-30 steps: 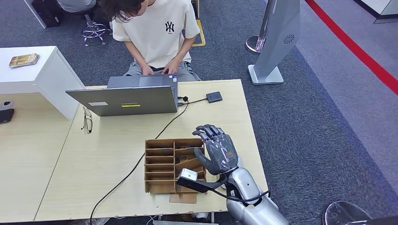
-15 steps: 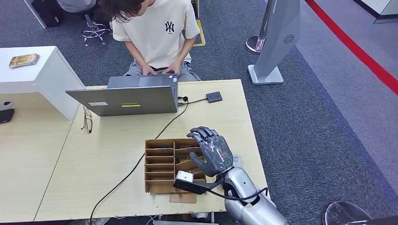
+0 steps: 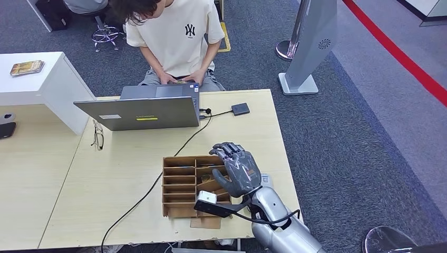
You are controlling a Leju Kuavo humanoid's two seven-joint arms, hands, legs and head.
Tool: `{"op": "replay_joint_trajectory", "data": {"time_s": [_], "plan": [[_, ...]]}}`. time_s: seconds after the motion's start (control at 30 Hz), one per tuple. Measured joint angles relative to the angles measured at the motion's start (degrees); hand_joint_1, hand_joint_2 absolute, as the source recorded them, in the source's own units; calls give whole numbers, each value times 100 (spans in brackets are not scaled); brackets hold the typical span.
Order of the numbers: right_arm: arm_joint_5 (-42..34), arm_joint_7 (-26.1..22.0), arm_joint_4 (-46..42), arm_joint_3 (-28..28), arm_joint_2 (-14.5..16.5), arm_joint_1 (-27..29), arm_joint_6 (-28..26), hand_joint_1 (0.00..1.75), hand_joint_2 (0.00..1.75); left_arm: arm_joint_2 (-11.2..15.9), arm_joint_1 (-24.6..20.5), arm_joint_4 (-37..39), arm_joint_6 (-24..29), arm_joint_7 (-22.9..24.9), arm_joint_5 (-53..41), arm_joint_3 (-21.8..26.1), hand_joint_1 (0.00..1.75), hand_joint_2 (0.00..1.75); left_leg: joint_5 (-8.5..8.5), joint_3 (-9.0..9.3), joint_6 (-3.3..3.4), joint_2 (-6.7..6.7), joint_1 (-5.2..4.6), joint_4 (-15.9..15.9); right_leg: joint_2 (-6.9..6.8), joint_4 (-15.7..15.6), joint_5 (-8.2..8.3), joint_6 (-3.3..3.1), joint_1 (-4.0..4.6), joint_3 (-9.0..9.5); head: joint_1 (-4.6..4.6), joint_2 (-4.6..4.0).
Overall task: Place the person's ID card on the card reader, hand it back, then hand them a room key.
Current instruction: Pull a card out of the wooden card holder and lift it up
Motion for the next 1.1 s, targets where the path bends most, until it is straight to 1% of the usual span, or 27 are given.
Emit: {"op": "replay_joint_trajectory", "data": {"time_s": [0.3, 0.43, 0.83, 1.0, 1.1], "plan": [[95, 67, 9, 2, -3, -21, -2, 75, 175, 0, 0, 13, -39, -18, -54, 48, 0, 0, 0, 0, 0, 0, 0, 0, 0, 0, 0, 0, 0, 0, 1, 0], [114, 69, 44, 2, -5, -21, 3, 67, 175, 0, -4, 19, -43, -23, -69, 57, 0, 0, 0, 0, 0, 0, 0, 0, 0, 0, 0, 0, 0, 0, 1, 0], [86, 72, 188, 6, -7, -22, 73, 61, 175, 0, -8, 35, -45, -23, -67, 79, 0, 0, 0, 0, 0, 0, 0, 0, 0, 0, 0, 0, 0, 0, 1, 0], [86, 94, 241, 7, -7, -26, 87, 65, 175, 0, -8, 36, -45, -24, -63, 79, 0, 0, 0, 0, 0, 0, 0, 0, 0, 0, 0, 0, 0, 0, 1, 0], [88, 104, 292, 8, -7, -37, 84, 71, 175, 0, -8, 36, -46, -24, -63, 80, 0, 0, 0, 0, 0, 0, 0, 0, 0, 0, 0, 0, 0, 0, 1, 0]]}}
